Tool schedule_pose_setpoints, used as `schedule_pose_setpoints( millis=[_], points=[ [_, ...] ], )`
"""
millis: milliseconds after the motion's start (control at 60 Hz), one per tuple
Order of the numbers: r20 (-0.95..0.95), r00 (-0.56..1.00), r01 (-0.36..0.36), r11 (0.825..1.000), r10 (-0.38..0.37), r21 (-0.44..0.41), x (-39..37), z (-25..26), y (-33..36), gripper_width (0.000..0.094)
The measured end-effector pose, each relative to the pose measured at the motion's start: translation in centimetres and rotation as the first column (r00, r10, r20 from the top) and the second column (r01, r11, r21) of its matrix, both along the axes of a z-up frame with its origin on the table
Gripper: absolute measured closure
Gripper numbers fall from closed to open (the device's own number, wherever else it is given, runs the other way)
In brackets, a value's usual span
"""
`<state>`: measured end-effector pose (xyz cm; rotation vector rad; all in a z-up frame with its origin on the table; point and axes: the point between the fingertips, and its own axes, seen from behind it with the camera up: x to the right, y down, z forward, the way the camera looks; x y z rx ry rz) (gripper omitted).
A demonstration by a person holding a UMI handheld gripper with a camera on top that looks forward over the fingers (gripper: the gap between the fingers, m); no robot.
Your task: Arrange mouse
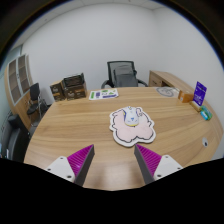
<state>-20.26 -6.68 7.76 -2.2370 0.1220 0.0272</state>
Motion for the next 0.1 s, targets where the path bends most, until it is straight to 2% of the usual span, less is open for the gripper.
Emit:
schedule_pose_setpoints(
  millis=[100],
  points=[
    [-0.024,1.0,0.006,1.0,-0.006,-0.014,-2.8,0.7,-5.6,0.0107]
  ],
)
